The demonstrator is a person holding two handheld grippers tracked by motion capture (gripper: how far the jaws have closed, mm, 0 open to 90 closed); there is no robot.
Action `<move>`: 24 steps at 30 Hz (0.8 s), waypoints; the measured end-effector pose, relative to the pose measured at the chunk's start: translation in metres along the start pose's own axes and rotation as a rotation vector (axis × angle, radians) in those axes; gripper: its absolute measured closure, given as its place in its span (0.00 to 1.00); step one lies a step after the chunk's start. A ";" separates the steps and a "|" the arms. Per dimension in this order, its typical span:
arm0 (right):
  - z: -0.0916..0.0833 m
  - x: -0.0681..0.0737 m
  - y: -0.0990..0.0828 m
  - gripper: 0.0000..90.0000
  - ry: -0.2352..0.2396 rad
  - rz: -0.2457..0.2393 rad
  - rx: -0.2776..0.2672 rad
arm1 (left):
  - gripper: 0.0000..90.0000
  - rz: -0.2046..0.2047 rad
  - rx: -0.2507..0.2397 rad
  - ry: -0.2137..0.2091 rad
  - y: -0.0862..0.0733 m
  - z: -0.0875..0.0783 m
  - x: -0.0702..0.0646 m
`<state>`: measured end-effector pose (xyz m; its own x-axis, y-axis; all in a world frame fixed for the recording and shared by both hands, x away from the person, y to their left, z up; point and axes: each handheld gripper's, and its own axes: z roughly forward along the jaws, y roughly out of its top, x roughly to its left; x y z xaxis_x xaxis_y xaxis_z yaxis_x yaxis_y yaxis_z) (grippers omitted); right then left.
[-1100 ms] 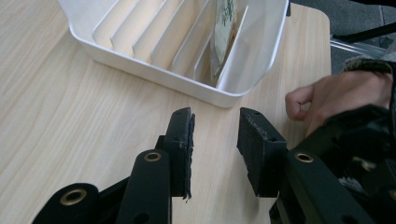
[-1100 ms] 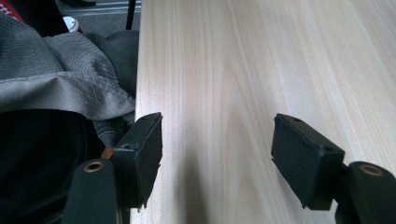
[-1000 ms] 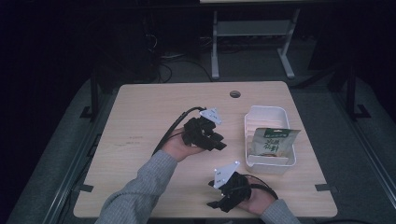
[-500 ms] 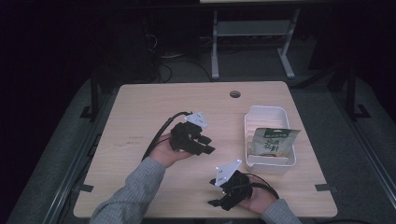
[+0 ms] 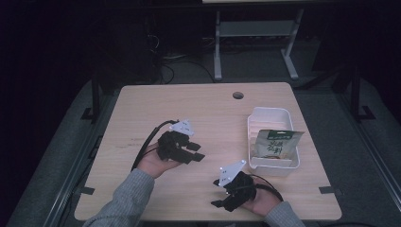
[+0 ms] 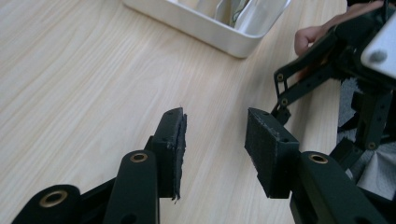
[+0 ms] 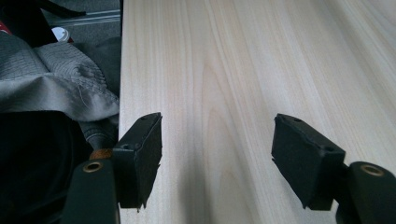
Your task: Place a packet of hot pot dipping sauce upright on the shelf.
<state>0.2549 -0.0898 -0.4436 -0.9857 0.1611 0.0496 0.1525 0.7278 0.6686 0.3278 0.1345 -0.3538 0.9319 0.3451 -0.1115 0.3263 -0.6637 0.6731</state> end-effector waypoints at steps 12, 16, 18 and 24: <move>-0.002 0.001 0.001 0.36 -0.014 0.012 -0.004 | 0.60 -0.028 -0.005 0.023 -0.027 -0.008 -0.004; -0.003 0.002 0.002 0.36 -0.020 0.007 -0.006 | 0.59 -0.032 -0.007 0.031 -0.033 -0.010 -0.007; -0.003 0.002 0.002 0.36 -0.024 0.007 -0.008 | 0.59 -0.035 -0.009 0.033 -0.036 -0.011 -0.008; -0.004 0.003 0.002 0.36 -0.030 0.008 -0.009 | 0.58 -0.041 -0.012 0.045 -0.045 -0.017 -0.011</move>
<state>0.2524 -0.0902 -0.4391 -0.9818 0.1871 0.0323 0.1596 0.7206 0.6747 0.3000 0.1718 -0.3710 0.9094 0.4020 -0.1062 0.3622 -0.6405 0.6772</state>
